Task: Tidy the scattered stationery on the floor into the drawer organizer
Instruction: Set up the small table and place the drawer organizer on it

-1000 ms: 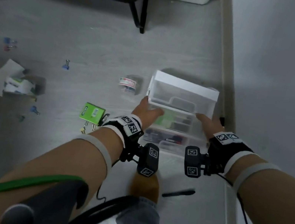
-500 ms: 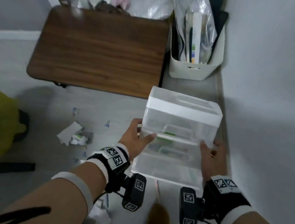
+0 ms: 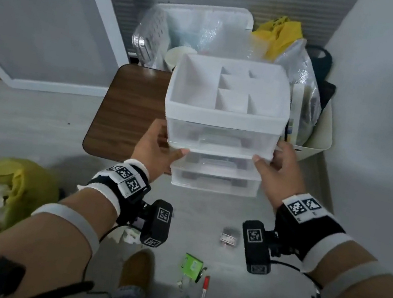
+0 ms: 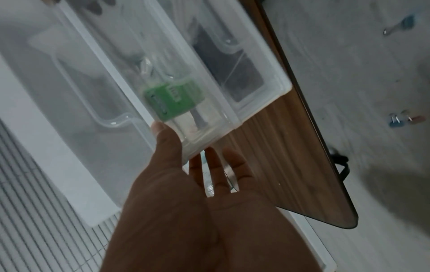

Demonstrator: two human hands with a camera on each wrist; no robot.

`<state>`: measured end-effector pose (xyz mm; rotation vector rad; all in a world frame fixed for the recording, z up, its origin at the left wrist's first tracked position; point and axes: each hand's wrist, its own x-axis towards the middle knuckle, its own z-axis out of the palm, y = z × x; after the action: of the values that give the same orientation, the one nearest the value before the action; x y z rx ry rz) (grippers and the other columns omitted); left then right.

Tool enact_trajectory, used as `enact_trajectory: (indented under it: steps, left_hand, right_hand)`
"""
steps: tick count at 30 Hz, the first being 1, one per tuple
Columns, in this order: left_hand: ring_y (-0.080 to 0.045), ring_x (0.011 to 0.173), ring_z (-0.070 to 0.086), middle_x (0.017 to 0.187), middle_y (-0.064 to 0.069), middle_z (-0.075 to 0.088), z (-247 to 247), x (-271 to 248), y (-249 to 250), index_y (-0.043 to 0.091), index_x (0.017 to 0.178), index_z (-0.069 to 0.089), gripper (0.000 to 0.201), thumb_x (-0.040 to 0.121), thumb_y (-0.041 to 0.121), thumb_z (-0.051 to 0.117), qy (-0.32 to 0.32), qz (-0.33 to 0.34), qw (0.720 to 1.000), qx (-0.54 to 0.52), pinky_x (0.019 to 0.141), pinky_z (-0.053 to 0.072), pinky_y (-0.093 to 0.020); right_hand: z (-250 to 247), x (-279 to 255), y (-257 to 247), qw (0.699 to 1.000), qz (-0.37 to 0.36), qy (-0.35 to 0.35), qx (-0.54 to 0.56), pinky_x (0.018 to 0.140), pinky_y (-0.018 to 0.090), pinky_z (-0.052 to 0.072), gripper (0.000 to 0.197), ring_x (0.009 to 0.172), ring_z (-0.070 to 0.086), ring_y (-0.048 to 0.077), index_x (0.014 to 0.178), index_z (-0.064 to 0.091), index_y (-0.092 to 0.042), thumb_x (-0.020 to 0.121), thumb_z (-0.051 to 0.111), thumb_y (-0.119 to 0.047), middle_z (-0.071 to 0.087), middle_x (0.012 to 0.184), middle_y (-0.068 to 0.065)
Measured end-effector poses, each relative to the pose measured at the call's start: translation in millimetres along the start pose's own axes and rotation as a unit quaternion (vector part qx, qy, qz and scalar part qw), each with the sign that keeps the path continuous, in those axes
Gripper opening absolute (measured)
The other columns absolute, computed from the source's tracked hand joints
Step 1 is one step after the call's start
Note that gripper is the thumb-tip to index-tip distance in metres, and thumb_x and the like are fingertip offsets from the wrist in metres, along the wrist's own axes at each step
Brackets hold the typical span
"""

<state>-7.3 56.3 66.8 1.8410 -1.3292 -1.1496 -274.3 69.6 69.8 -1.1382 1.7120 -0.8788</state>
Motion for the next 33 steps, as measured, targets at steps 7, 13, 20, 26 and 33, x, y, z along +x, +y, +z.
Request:
enact_trajectory:
  steps: [7,13,20,26,33]
  left_hand:
    - [-0.008,0.08,0.063,0.094,0.009,0.065,-45,65,-63,0.032,0.125,0.05,0.061,0.074,0.027,0.083,0.071,-0.041,0.995,0.064,0.076,0.053,-0.028]
    - [-0.011,0.091,0.063,0.103,0.007,0.065,-61,103,-89,0.028,0.124,0.045,0.056,0.079,0.017,0.077,0.068,-0.025,0.996,0.044,0.081,0.052,-0.024]
    - [-0.014,0.121,0.056,0.144,0.0,0.047,-54,39,-121,0.034,0.151,0.019,0.091,0.083,0.01,0.075,0.007,-0.107,0.994,-0.003,0.095,0.052,-0.028]
    - [-0.026,0.117,0.057,0.129,-0.011,0.053,-35,-82,-136,0.024,0.149,0.029,0.086,0.08,0.006,0.077,-0.067,-0.22,0.972,-0.044,0.096,0.05,-0.039]
    - [-0.016,0.096,0.064,0.105,-0.001,0.065,-9,-248,-139,0.015,0.13,0.055,0.056,0.079,0.02,0.078,-0.092,-0.274,0.956,0.057,0.07,0.046,-0.014]
  right_hand:
    - [110,75,0,0.993,0.004,-0.026,-0.112,0.097,0.04,0.05,0.053,0.102,0.064,0.018,0.128,0.042,-0.028,0.082,0.069,-0.021,0.064,0.108,-0.007]
    - [155,94,10,0.988,0.021,0.007,-0.153,0.082,0.019,0.039,0.055,0.097,0.056,0.011,0.137,0.037,-0.015,0.088,0.063,-0.015,0.058,0.106,-0.006]
    - [141,38,29,0.99,0.104,0.002,-0.1,0.082,0.021,0.043,0.062,0.097,0.058,0.012,0.143,0.03,-0.013,0.091,0.064,-0.019,0.06,0.13,-0.001]
    - [90,-27,52,0.973,0.119,-0.122,-0.157,0.098,0.043,0.049,0.066,0.107,0.061,0.022,0.143,0.029,-0.013,0.09,0.066,-0.028,0.063,0.12,0.002]
    - [25,-114,68,0.944,0.112,-0.231,-0.208,0.078,0.014,0.048,0.06,0.102,0.061,0.022,0.141,0.034,-0.016,0.091,0.064,-0.03,0.063,0.124,0.0]
